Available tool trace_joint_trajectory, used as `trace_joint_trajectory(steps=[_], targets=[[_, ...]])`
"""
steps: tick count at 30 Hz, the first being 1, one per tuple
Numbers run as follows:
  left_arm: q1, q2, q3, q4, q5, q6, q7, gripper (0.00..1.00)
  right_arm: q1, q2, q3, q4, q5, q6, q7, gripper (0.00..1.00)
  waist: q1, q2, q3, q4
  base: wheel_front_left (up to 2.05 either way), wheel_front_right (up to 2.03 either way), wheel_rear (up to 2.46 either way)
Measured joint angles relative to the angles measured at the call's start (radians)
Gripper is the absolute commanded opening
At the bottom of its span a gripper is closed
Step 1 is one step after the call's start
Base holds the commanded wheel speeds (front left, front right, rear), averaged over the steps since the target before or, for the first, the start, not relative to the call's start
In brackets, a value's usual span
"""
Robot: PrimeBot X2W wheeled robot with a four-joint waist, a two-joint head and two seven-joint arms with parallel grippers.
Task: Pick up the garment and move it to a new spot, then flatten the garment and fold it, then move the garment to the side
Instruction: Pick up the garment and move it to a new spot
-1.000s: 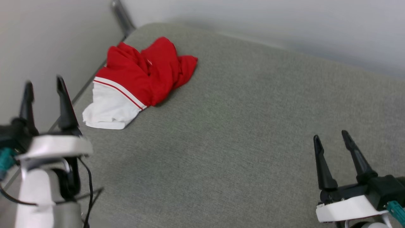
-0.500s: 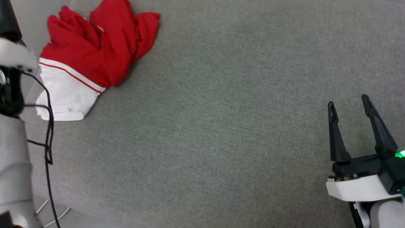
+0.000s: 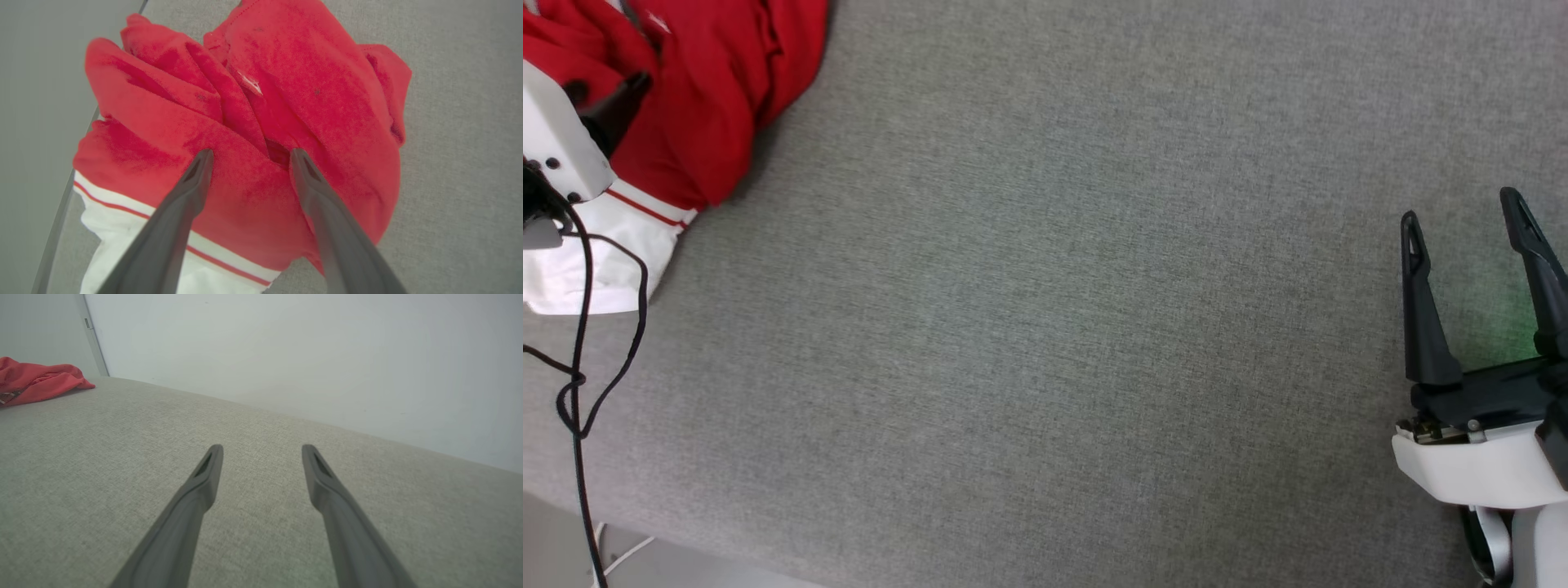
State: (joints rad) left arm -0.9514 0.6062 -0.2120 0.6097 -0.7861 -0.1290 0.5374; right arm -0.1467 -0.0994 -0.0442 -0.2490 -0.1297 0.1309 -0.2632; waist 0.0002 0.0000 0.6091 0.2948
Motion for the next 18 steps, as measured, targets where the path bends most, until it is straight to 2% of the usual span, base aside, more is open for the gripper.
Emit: trace_joint_trajectory(steps=[4, 7, 13, 14, 15, 18], targets=[[-0.022, 0.023, -0.034, 0.035, -0.114, 0.0, 0.147, 1.0, -0.012, -0.012, 0.0, -0.012, -0.006, 0.0, 0.0, 1.0, 0.0, 0.0, 0.04, -0.012, 0.0, 0.0, 0.0], [-0.04, 0.039, -0.053, 0.072, -0.159, 0.0, 0.22, 1.0, -0.017, -0.016, 0.003, -0.023, -0.011, 0.0, 0.0, 1.0, -0.0001, 0.0, 0.066, -0.023, 0.0, 0.0, 0.0], [-0.089, 0.047, -0.095, 0.133, -0.18, 0.0, 0.261, 1.0, -0.022, -0.023, 0.006, -0.038, -0.013, 0.0, -0.002, 1.0, -0.0003, 0.0, 0.104, -0.04, 0.0, 0.0, 0.0], [-0.093, 0.047, -0.1, 0.14, -0.187, 0.0, 0.259, 0.93, -0.023, -0.023, 0.008, -0.038, -0.013, 0.0, -0.002, 1.0, -0.0002, 0.0, 0.107, -0.043, 0.0, 0.0, 0.0], [-0.094, 0.048, -0.105, 0.147, -0.188, 0.0, 0.253, 0.0, -0.026, -0.023, 0.009, -0.037, -0.013, 0.0, -0.002, 1.0, -0.0003, 0.0, 0.107, -0.046, 0.0, 0.0, 0.0], [-0.096, 0.057, -0.126, 0.16, -0.196, 0.002, 0.228, 0.0, -0.03, -0.021, 0.012, -0.033, -0.013, 0.0, -0.002, 1.0, -0.0003, 0.0, 0.099, -0.051, 0.0, 0.0, 0.0]])
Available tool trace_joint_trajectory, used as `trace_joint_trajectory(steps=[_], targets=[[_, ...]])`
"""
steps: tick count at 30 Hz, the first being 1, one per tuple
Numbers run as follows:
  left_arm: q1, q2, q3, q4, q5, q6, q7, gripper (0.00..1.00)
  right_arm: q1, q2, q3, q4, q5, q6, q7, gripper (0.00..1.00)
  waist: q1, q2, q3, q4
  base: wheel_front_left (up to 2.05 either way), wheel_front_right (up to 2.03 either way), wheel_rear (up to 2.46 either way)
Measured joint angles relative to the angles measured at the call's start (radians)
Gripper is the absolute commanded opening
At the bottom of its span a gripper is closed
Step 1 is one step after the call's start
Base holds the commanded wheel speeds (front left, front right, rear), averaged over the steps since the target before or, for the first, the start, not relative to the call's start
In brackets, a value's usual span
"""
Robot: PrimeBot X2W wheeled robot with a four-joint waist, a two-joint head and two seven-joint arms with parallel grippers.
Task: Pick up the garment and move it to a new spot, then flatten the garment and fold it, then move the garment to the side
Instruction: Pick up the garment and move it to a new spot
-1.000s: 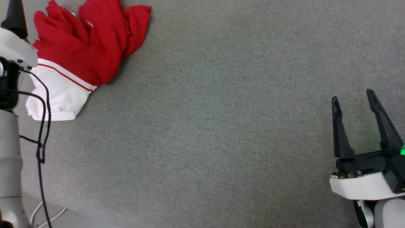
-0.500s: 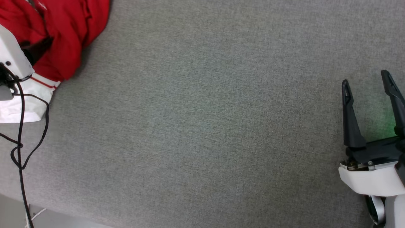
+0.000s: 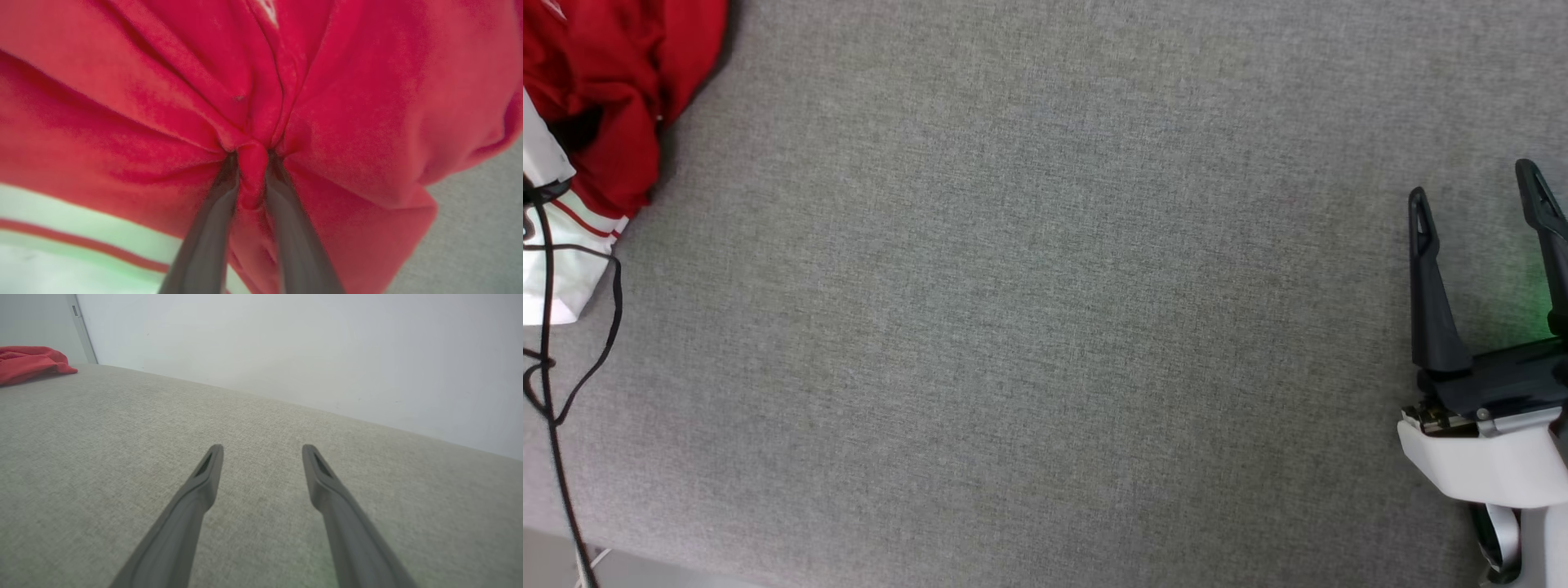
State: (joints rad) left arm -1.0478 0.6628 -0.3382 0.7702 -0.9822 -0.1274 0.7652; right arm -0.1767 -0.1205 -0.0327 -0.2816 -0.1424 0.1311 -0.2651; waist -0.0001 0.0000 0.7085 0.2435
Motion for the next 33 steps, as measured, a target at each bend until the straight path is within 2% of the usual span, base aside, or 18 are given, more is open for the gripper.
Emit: trace_joint_trajectory(steps=[4, 9, 15, 21, 27, 33], targets=[[0.002, 0.018, -0.03, -0.007, -0.018, 0.0, -0.047, 0.0, -0.002, 0.007, -0.003, 0.014, 0.002, 0.0, 0.0, 1.0, 0.0001, 0.0, -0.027, -0.002, 0.0, 0.0, 0.0], [-0.024, 0.06, -0.081, -0.083, -0.031, -0.002, -0.109, 0.0, 0.003, 0.02, 0.002, 0.035, 0.013, 0.0, 0.002, 1.0, 0.0001, 0.0, -0.083, 0.0, 0.0, 0.0, 0.0], [-0.082, 0.142, -0.173, -0.229, -0.031, -0.002, -0.144, 0.0, 0.014, 0.043, 0.011, 0.058, 0.029, 0.0, 0.002, 1.0, 0.0001, 0.0, -0.166, 0.001, 0.0, 0.0, 0.0], [-0.154, 0.18, -0.293, -0.393, -0.013, -0.002, -0.148, 0.0, 0.029, 0.06, 0.015, 0.077, 0.047, 0.0, 0.002, 1.0, 0.0001, 0.0, -0.251, -0.014, 0.0, 0.0, 0.0], [-0.23, 0.153, -0.405, -0.505, 0.003, -0.002, -0.139, 0.0, 0.041, 0.067, 0.018, 0.088, 0.07, 0.0, 0.002, 1.0, 0.0001, 0.0, -0.314, -0.069, 0.0, 0.0, 0.0], [-0.272, 0.073, -0.5, -0.577, 0.002, -0.002, -0.141, 0.0, 0.058, 0.068, 0.007, 0.091, 0.125, 0.0, 0.002, 1.0, 0.0001, 0.0, -0.352, -0.157, 0.0, 0.0, 0.0]])
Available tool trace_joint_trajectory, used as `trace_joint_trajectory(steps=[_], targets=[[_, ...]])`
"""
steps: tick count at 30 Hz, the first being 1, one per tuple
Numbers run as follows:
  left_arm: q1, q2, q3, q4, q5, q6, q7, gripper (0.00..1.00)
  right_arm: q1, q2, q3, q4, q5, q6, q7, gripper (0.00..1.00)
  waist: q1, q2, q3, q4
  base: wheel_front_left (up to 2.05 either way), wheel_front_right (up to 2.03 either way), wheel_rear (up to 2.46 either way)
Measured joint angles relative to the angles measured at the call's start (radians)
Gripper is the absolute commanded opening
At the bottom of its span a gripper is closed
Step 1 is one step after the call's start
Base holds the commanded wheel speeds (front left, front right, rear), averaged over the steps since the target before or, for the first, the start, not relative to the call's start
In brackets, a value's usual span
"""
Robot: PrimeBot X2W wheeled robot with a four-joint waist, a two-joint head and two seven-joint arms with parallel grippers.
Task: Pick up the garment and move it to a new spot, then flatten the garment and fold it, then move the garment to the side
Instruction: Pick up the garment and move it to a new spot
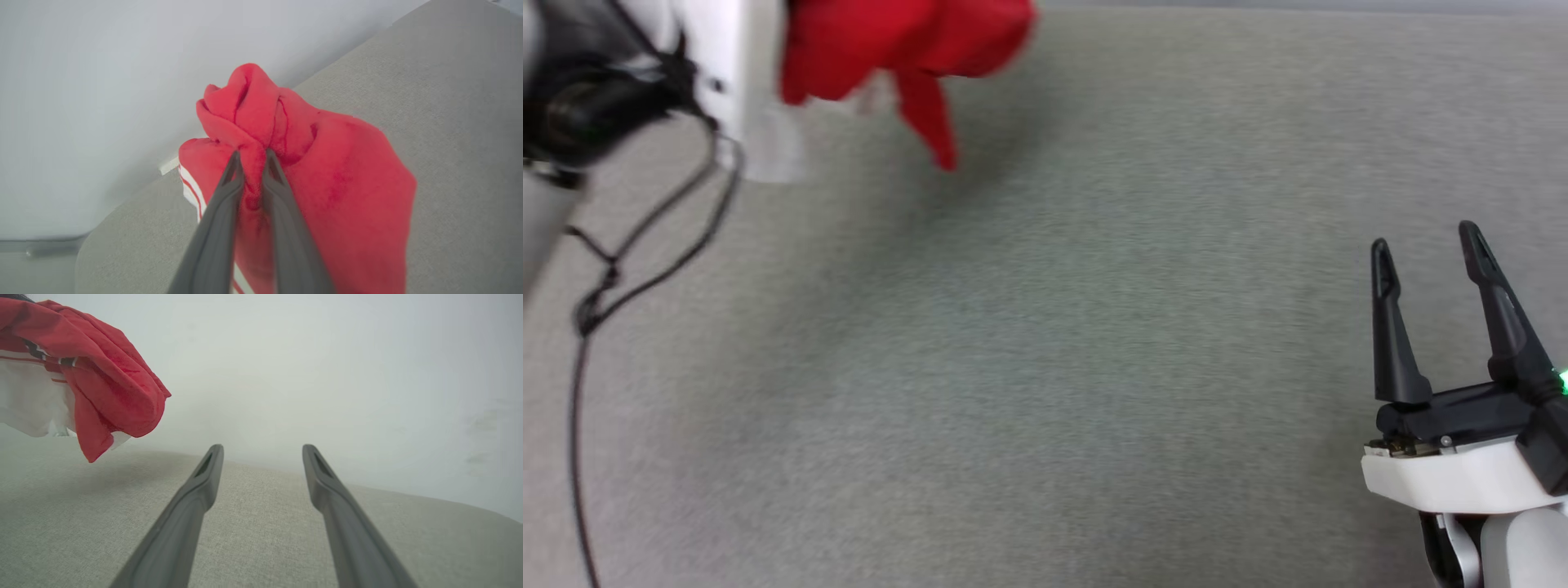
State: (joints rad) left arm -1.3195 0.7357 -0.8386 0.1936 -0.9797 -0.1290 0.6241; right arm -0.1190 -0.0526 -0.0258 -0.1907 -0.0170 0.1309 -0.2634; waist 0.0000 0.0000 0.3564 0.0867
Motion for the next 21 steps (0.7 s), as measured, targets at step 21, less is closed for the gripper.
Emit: trace_joint_trajectory(steps=[21], targets=[[0.247, -0.318, -0.437, 0.063, 0.01, 0.0, -0.17, 0.0, 0.023, 0.0, -0.021, 0.007, 0.056, 0.0, 0.0, 1.0, 0.0, 0.0001, 0.004, -0.203, 0.0, 0.0, 0.0]])
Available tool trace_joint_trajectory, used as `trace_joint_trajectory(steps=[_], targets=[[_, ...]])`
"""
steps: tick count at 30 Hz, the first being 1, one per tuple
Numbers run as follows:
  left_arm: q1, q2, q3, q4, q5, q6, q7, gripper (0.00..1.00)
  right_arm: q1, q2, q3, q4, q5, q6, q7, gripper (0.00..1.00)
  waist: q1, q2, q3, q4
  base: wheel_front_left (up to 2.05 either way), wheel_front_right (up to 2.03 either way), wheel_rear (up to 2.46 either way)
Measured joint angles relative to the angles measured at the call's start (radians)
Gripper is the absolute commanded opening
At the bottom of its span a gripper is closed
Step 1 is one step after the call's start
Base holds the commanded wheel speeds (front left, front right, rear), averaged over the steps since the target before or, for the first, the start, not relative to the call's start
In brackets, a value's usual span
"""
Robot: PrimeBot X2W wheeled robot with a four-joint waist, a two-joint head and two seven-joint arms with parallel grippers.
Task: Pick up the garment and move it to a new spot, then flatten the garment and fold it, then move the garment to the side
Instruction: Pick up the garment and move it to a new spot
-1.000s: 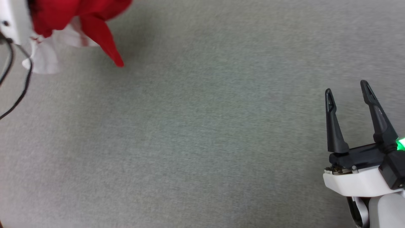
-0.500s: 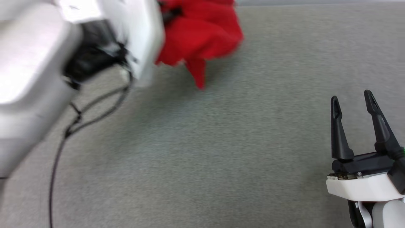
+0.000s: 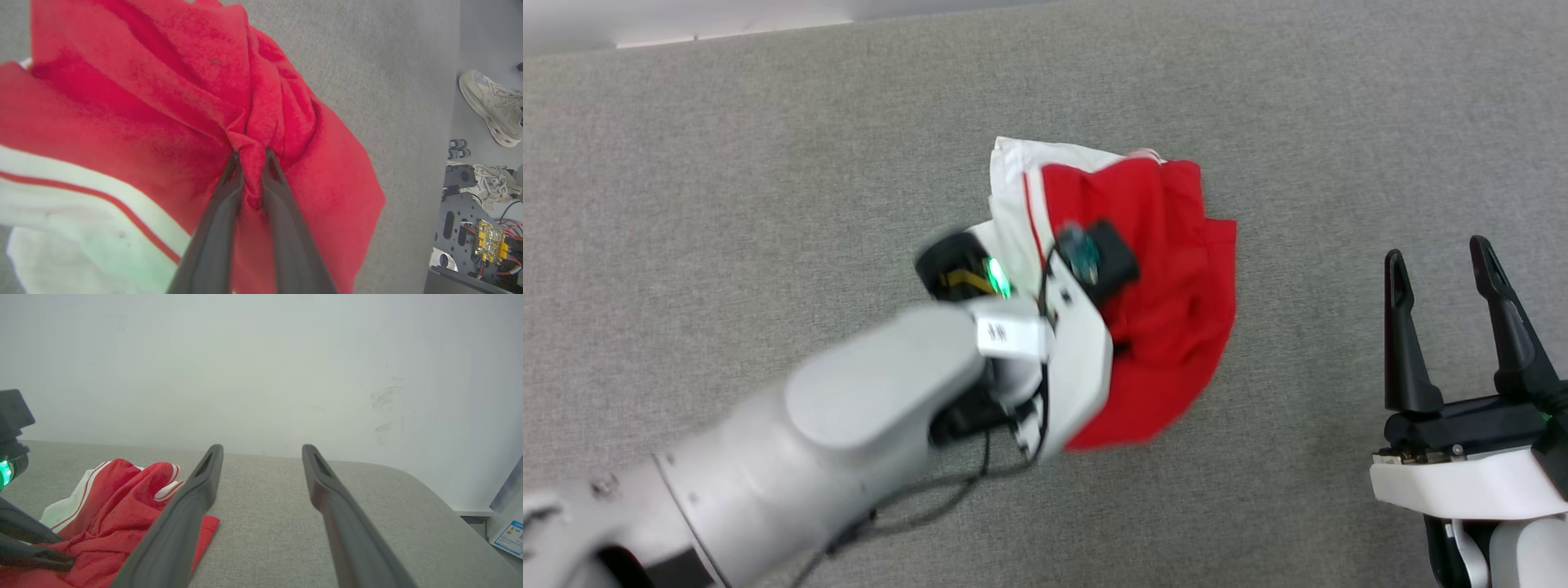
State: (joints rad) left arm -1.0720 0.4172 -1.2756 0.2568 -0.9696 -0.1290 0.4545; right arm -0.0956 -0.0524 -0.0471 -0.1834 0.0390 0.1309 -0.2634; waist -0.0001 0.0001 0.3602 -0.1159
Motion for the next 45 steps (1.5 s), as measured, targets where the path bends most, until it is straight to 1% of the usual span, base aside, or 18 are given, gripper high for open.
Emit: trace_joint_trajectory(steps=[4, 6, 8, 9, 10, 12, 13, 15, 18, 21, 23, 27, 29, 33, 37, 39, 42, 45], targets=[[0.108, -0.035, -0.003, 0.009, 0.039, 0.0, 0.018, 0.0, -0.001, 0.0, -0.003, 0.004, 0.0, 0.0, 0.0, 1.0, 0.0001, 0.0, 0.008, 0.008, 0.0, 0.0, 0.0], [0.129, -0.048, -0.001, 0.01, 0.067, 0.0, 0.015, 0.0, -0.001, 0.0, -0.004, 0.007, -0.001, 0.0, 0.0, 1.0, 0.0001, 0.0, 0.006, 0.015, 0.0, 0.0, 0.0], [0.137, -0.056, -0.002, 0.024, 0.072, 0.0, -0.03, 0.0, 0.0, 0.0, -0.006, 0.01, -0.005, 0.0, 0.0, 1.0, 0.0001, -0.0001, 0.0, 0.023, 0.0, 0.0, 0.0], [0.137, -0.06, -0.004, 0.035, 0.079, 0.0, -0.068, 0.65, 0.0, 0.0, -0.007, 0.012, -0.007, 0.0, 0.0, 1.0, 0.0001, 0.0, -0.004, 0.027, 0.0, 0.0, 0.0], [0.136, -0.066, -0.004, 0.049, 0.084, 0.0, -0.109, 1.0, 0.004, 0.0, -0.008, 0.014, -0.011, 0.0, 0.0, 1.0, 0.0001, 0.0, -0.011, 0.031, 0.0, 0.0, 0.0], [0.127, -0.075, -0.005, 0.077, 0.119, 0.0, -0.2, 1.0, 0.018, 0.0, -0.009, 0.021, -0.014, 0.0, 0.0, 1.0, 0.0, 0.0, -0.028, 0.04, 0.0, 0.0, 0.0], [0.121, -0.08, 0.011, 0.094, 0.141, 0.004, -0.259, 1.0, 0.025, 0.0, -0.01, 0.024, -0.016, 0.0, 0.0, 1.0, 0.0001, 0.0, -0.038, 0.045, 0.0, 0.0, 0.0], [0.116, -0.091, 0.042, 0.115, 0.168, 0.027, -0.364, 1.0, 0.037, 0.001, -0.011, 0.029, -0.02, 0.0, 0.0, 1.0, 0.0, 0.0, -0.061, 0.053, 0.0, 0.0, 0.0], [0.133, -0.098, 0.087, 0.124, 0.193, 0.088, -0.501, 1.0, 0.063, 0.001, -0.015, 0.037, -0.021, 0.0, 0.0, 1.0, 0.0, 0.0, -0.1, 0.067, 0.0, 0.0, 0.0], [0.168, -0.089, 0.13, 0.123, 0.229, 0.175, -0.627, 1.0, 0.088, 0.001, -0.021, 0.044, -0.022, 0.0, 0.0, 1.0, 0.0, 0.0, -0.14, 0.084, 0.0, 0.0, 0.0], [0.198, -0.067, 0.164, 0.122, 0.246, 0.239, -0.68, 1.0, 0.101, 0.001, -0.021, 0.048, -0.022, 0.0, 0.0, 1.0, 0.0, -0.0001, -0.166, 0.095, 0.0, 0.0, 0.0], [0.292, -0.023, 0.246, 0.1, 0.292, 0.364, -0.714, 1.0, 0.129, 0.001, -0.026, 0.054, -0.022, 0.0, 0.0, 1.0, 0.0, 0.0, -0.211, 0.12, 0.0, 0.0, 0.0], [0.351, -0.006, 0.314, 0.051, 0.33, 0.421, -0.715, 1.0, 0.142, 0.001, -0.031, 0.055, -0.021, 0.0, 0.0, 1.0, 0.0, 0.0, -0.231, 0.132, 0.0, 0.0, 0.0], [0.492, 0.017, 0.45, -0.05, 0.432, 0.508, -0.718, 1.0, 0.163, 0.001, -0.035, 0.06, -0.018, 0.0, 0.0, 1.0, -0.0001, 0.0, -0.265, 0.155, 0.0, 0.0, 0.0], [0.643, 0.022, 0.566, -0.12, 0.529, 0.563, -0.718, 1.0, 0.181, 0.001, -0.04, 0.064, -0.015, 0.0, 0.0, 1.0, -0.0001, -0.0001, -0.295, 0.174, 0.0, 0.0, 0.0], [0.711, 0.011, 0.627, -0.153, 0.569, 0.583, -0.718, 1.0, 0.189, 0.001, -0.041, 0.069, -0.015, 0.0, 0.0, 1.0, -0.0001, -0.0001, -0.311, 0.182, 0.0, 0.0, 0.0], [0.81, -0.012, 0.704, -0.19, 0.623, 0.59, -0.718, 1.0, 0.203, 0.001, -0.043, 0.072, -0.013, 0.0, 0.0, 1.0, -0.0001, 0.0, -0.331, 0.191, 0.0, 0.0, 0.0], [0.892, -0.042, 0.767, -0.211, 0.666, 0.578, -0.718, 1.0, 0.209, 0.001, -0.043, 0.075, -0.011, 0.0, 0.0, 1.0, -0.0002, 0.0, -0.345, 0.197, 0.0, 0.0, 0.0]])
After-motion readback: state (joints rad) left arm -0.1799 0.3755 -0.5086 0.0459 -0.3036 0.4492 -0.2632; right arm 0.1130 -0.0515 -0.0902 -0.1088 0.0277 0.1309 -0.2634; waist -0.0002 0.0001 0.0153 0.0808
